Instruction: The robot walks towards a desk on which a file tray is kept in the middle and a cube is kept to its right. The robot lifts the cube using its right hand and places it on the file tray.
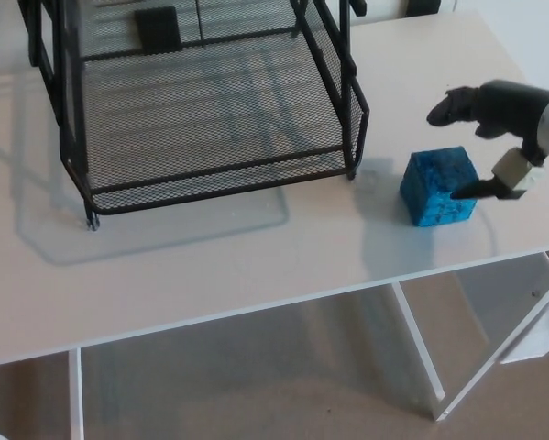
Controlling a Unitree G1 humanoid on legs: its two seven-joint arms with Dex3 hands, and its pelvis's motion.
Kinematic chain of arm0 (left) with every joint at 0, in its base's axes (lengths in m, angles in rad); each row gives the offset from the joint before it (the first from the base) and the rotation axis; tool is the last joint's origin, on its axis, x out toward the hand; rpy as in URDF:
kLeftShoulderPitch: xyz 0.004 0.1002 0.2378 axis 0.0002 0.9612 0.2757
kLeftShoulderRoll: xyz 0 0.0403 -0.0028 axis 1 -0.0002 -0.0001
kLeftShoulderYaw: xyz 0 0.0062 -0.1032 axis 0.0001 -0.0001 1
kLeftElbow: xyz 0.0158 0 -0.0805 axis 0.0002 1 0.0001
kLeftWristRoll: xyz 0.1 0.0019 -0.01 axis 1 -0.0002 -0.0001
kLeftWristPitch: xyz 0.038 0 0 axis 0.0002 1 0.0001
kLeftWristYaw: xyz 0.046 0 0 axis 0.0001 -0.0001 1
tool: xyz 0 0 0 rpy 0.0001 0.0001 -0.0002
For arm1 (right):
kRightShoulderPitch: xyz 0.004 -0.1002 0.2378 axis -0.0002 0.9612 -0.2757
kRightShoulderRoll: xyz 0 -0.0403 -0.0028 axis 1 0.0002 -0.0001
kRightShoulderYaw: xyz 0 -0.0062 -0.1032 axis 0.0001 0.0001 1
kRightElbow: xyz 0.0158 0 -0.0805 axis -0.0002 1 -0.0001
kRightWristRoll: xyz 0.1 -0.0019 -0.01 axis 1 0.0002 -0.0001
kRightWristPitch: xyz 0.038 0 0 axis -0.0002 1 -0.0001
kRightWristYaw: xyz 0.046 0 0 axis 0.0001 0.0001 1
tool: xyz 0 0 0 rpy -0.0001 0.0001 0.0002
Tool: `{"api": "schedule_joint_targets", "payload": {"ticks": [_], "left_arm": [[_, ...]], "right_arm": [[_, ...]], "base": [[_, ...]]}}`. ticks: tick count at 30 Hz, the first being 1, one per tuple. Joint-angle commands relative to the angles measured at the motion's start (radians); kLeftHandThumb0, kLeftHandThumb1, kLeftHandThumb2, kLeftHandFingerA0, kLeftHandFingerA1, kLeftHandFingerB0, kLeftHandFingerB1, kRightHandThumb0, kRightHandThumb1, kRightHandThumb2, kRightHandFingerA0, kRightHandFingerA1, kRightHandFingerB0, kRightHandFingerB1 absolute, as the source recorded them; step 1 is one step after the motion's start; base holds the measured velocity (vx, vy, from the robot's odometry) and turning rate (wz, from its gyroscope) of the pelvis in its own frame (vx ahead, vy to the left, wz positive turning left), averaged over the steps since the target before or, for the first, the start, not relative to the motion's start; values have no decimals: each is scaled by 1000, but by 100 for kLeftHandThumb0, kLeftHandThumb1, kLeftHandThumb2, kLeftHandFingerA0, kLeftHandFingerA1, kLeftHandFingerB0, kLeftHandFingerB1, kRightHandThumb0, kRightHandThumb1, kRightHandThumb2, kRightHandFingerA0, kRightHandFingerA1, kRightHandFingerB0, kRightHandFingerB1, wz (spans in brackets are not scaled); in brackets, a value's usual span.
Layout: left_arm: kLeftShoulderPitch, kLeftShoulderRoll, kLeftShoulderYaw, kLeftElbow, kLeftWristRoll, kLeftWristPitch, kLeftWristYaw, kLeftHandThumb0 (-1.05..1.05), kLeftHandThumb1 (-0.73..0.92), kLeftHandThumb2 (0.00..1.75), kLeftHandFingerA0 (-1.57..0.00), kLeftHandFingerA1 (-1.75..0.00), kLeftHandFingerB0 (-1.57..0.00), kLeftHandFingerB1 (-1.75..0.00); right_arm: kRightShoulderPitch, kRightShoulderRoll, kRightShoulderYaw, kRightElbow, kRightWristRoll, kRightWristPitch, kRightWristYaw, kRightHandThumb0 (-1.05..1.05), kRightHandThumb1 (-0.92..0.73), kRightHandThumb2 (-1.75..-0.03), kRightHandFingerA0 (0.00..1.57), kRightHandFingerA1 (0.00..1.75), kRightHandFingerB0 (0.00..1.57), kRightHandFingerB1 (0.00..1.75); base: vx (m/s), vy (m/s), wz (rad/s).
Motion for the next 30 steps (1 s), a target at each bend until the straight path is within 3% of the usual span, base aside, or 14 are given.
{"api": "schedule_joint_targets", "payload": {"ticks": [1,2,3,4,5,6,12,13,17,19,20,23,24,30], "left_arm": [[-5,17,-9,4,10,-33,13,-62,92,68,-40,-64,-22,-48],[-2,19,-10,1,9,-35,7,-62,92,70,-40,-63,-22,-49],[-3,11,-1,1,-4,-29,4,-65,74,101,-37,-65,-19,-54],[-5,10,-1,10,-3,-39,5,-64,92,67,-40,-63,-21,-48],[-1,10,-2,6,-3,-42,6,-64,92,67,-41,-65,-24,-50],[-3,10,-7,12,4,-51,9,-65,92,68,-41,-63,-24,-49],[6,20,-31,7,25,-53,10,-65,92,69,-39,-61,-22,-47],[-2,19,-33,17,26,-47,18,-66,91,69,-41,-61,-23,-47],[15,12,-37,3,17,-54,11,-65,92,68,-41,-63,-22,-46],[10,4,-30,14,10,-54,25,-64,91,67,-39,-61,-23,-46],[11,-3,-18,18,-2,-63,30,-63,90,67,-38,-61,-23,-46],[23,-5,-17,7,2,-80,43,-65,88,68,-40,-62,-25,-47],[27,-7,-13,-2,-1,-78,47,-65,88,67,-42,-64,-26,-48],[43,-26,4,-48,-10,-69,73,-60,86,67,-45,-71,-29,-51]], "right_arm": [[51,-8,-18,-34,-15,5,18,-65,-41,-76,16,52,11,40],[53,-1,-22,-21,-11,3,18,-64,-40,-75,16,50,11,39],[73,-3,-19,-30,-17,-4,12,-61,-51,-55,16,42,16,28],[79,5,-19,-25,-20,-5,4,-61,-50,-55,17,43,17,28],[91,5,-21,-32,-22,3,1,-62,-49,-55,16,43,17,29],[102,3,-19,-36,-26,8,3,-36,-28,-88,2,52,0,49],[157,-3,22,-44,-74,19,-3,-36,-29,-89,1,51,0,49],[166,1,18,-39,-69,17,-9,-58,-50,-56,15,40,15,30],[224,-5,34,-62,-101,-15,-77,-65,-42,-75,34,69,16,40],[264,1,-7,-70,-65,-67,-130,-47,-49,-56,39,54,29,31],[285,10,-29,-67,-43,-99,-151,-51,-41,-77,46,60,28,46],[308,15,-34,-67,-63,-152,-203,-54,-45,-82,60,65,36,50],[308,24,-33,-65,-69,-151,-212,-51,-58,-58,66,56,43,37],[335,36,-33,-71,-90,-214,-314,-49,-58,-57,72,71,57,46]], "base": [[0,0,0],[0,0,0],[0,0,0],[0,0,0],[0,0,0],[0,0,0],[0,0,0],[0,0,0],[0,0,0],[0,0,0],[0,0,0],[0,0,0],[0,0,0],[0,0,0]]}}
